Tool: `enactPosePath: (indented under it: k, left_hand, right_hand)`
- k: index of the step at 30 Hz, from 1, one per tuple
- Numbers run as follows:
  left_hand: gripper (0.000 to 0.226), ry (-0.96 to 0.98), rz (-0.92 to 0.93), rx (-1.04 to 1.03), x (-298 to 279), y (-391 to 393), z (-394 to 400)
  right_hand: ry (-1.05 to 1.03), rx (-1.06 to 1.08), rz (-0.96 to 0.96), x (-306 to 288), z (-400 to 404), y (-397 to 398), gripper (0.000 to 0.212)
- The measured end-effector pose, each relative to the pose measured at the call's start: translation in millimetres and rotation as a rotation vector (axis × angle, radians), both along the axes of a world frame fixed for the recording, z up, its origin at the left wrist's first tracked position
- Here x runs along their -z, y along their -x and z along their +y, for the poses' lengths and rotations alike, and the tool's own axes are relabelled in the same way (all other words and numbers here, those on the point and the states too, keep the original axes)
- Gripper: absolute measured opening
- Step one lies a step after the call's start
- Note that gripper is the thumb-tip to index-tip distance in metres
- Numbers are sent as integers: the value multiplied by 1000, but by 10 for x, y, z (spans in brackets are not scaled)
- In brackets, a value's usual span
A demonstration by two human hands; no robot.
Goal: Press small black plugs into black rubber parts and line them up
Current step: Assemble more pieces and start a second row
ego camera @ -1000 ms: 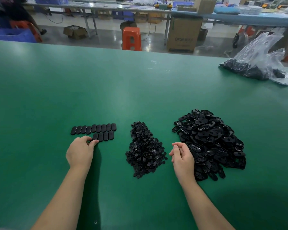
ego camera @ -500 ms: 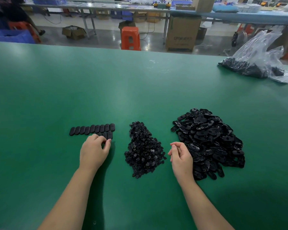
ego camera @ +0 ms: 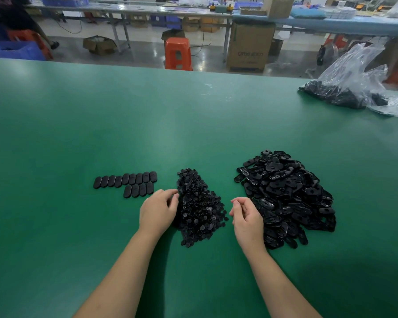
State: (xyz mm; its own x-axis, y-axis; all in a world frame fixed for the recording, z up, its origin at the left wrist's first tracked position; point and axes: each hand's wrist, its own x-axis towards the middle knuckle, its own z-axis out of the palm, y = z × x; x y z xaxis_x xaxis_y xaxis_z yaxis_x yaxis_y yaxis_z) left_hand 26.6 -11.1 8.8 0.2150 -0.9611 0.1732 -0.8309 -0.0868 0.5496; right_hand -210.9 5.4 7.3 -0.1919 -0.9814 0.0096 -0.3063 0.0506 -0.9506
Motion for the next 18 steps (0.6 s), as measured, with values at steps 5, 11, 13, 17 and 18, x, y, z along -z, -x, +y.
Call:
enactPosePath:
  k: [5, 11, 13, 17, 18]
  left_hand:
    - [23, 8, 11, -39, 45, 82, -23]
    - [14, 16, 39, -11, 73, 53, 0]
    - [12, 16, 52, -8, 61, 59, 11]
    - [9, 20, 76, -10, 54, 54, 14]
    - [9, 20, 79, -10, 53, 56, 15]
  right_hand:
    - [11, -20, 72, 3, -1, -18, 18]
    - [-153, -225, 425, -125, -170, -60, 9]
    - [-153, -237, 511, -201, -261, -25, 14]
    - [-85, -125, 888, -343, -441, 182, 24]
    - [-101, -109, 953, -366, -485, 242, 27]
